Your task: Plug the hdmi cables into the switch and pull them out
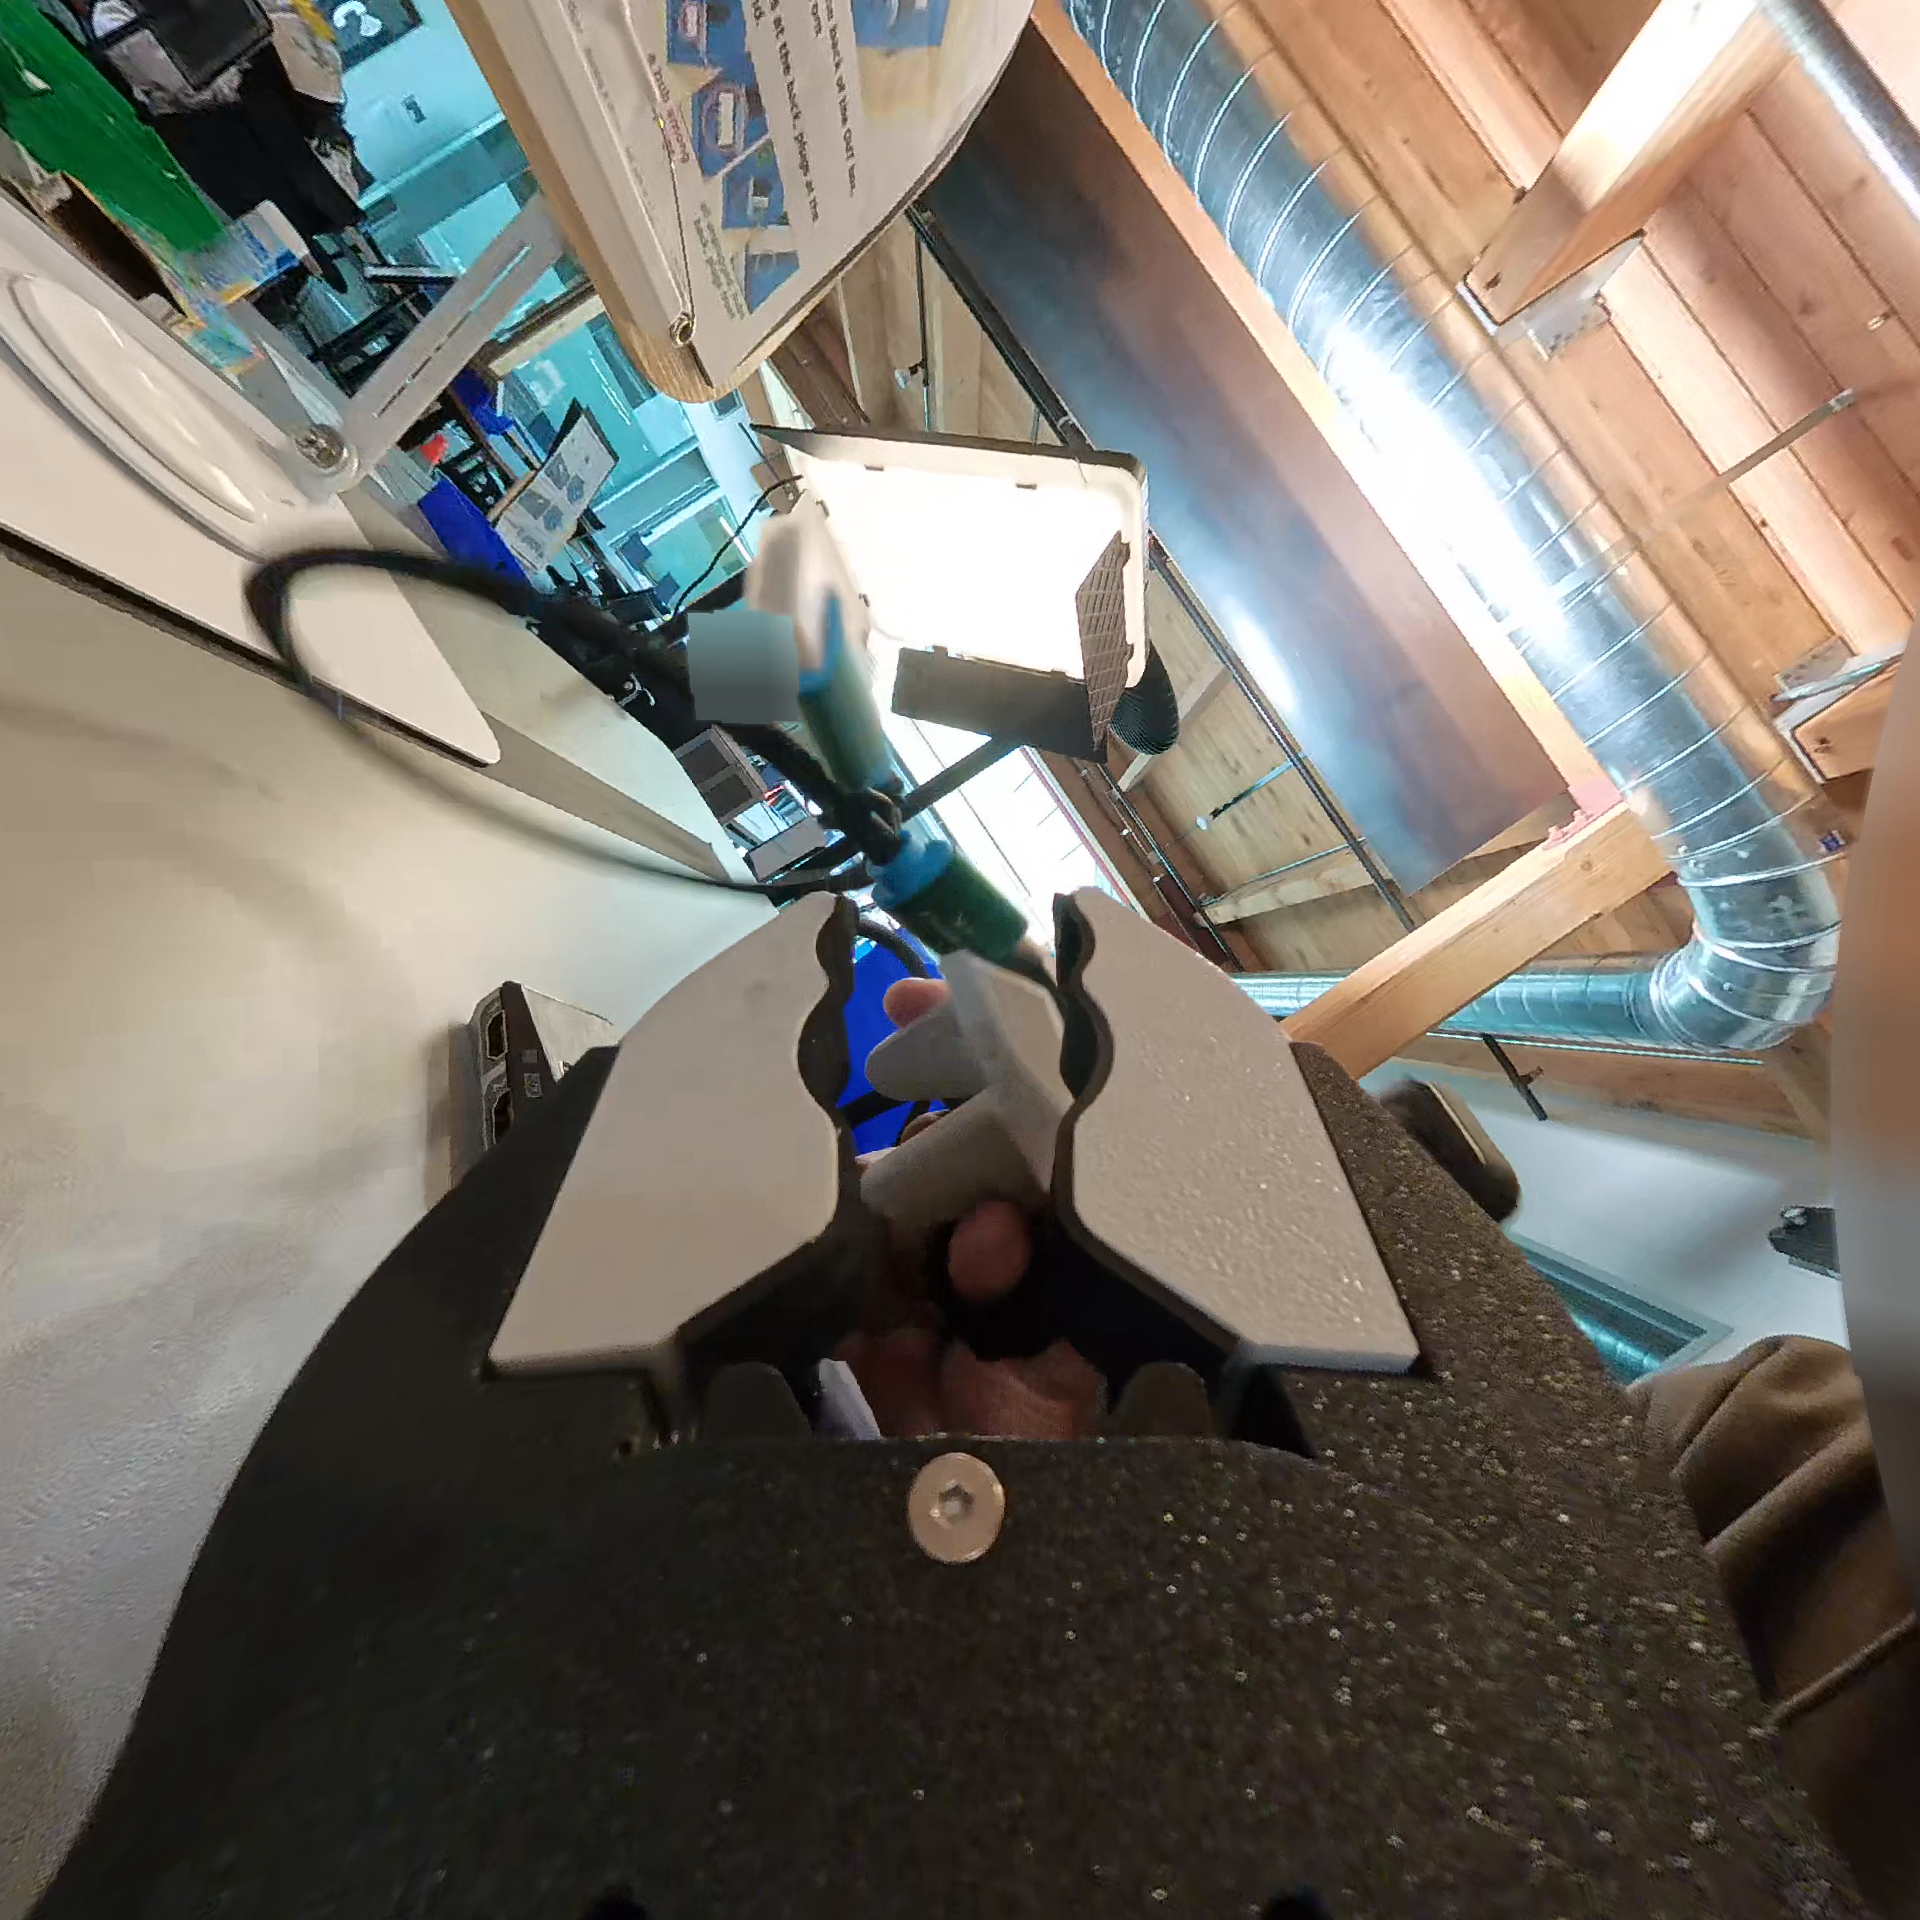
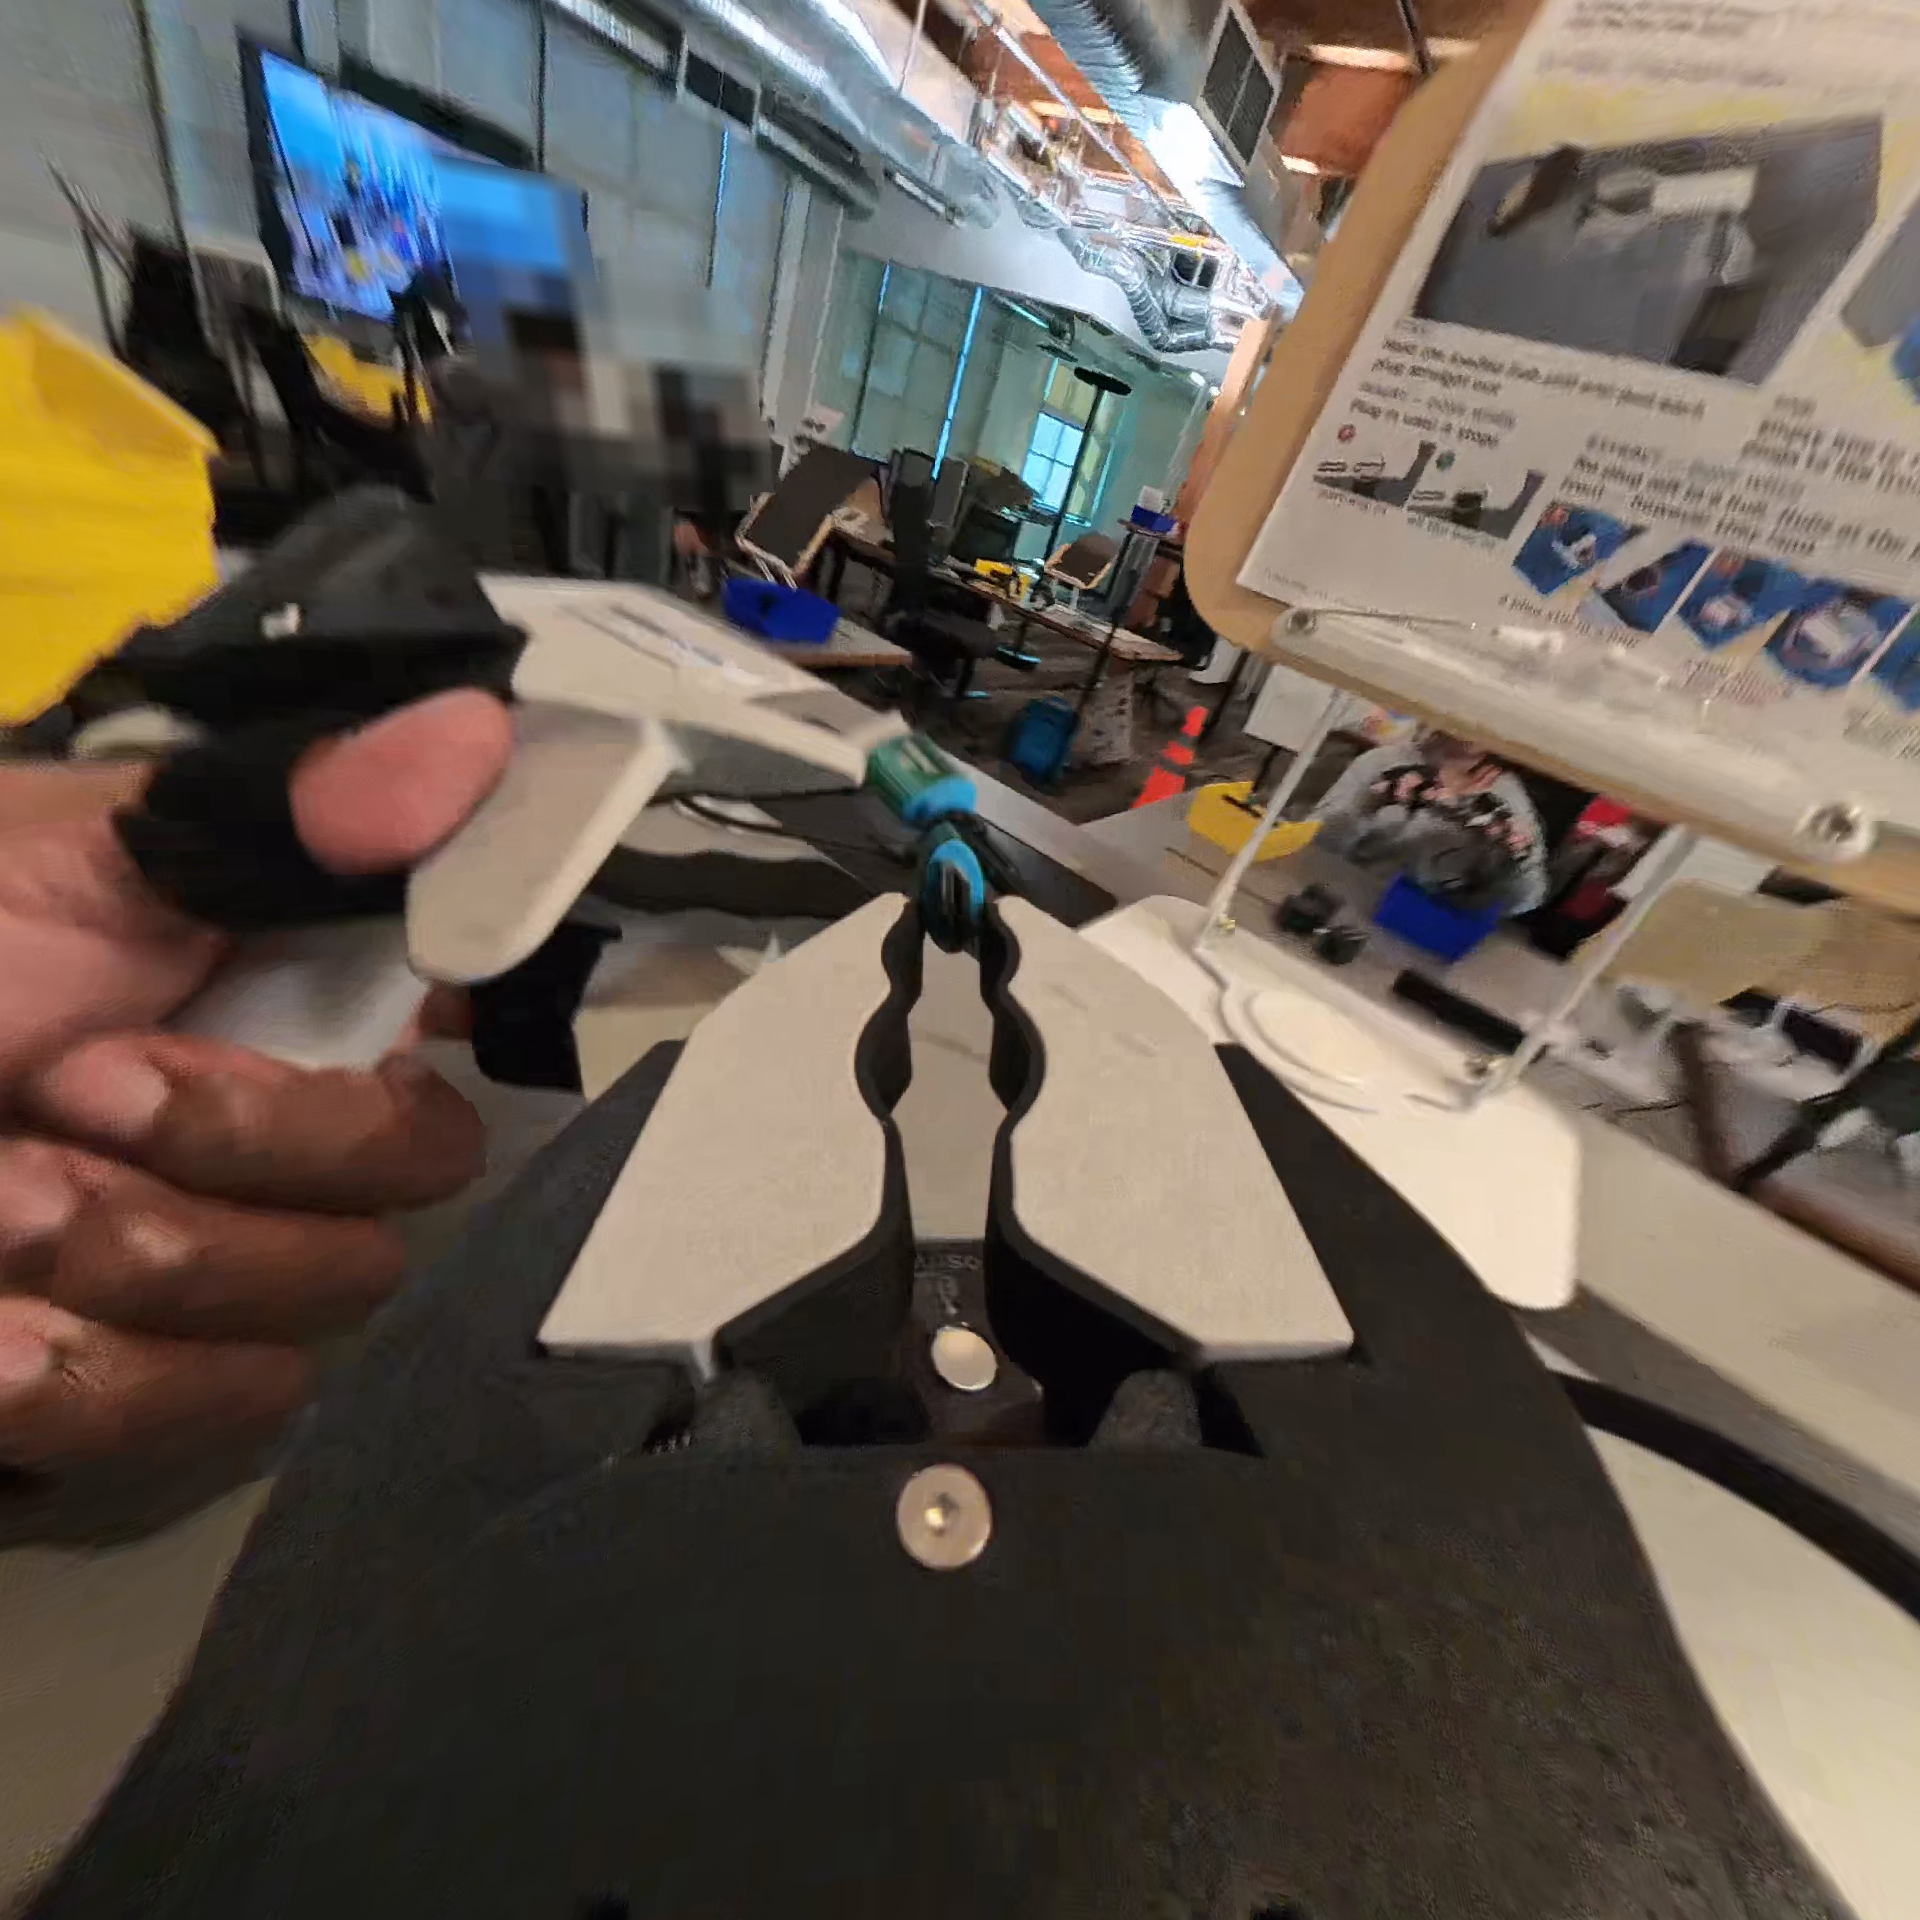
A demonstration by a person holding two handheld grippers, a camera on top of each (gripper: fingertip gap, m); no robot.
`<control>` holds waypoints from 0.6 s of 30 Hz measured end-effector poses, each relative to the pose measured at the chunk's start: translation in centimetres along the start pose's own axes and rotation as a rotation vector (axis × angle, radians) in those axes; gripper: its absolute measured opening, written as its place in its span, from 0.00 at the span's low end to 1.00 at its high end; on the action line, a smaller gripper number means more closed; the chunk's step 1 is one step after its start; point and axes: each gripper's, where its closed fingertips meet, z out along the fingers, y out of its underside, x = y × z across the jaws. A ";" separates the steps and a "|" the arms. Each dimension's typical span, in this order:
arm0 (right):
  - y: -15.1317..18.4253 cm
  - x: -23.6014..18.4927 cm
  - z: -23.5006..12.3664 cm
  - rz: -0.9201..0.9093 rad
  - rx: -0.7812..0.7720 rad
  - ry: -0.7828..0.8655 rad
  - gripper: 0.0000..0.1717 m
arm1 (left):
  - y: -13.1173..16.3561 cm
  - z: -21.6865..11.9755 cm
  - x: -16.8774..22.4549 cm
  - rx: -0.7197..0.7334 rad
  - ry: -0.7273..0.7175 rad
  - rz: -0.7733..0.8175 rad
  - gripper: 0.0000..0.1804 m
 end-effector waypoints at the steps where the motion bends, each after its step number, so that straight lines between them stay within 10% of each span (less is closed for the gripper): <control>1: -0.4 0.3 -0.1 0.095 0.024 -0.016 0.06 | 0.1 0.1 0.0 -0.005 0.004 0.000 0.20; 18: -3.7 -1.4 -0.2 0.706 0.254 -0.236 0.05 | -0.7 0.3 2.9 0.157 0.253 -0.096 0.20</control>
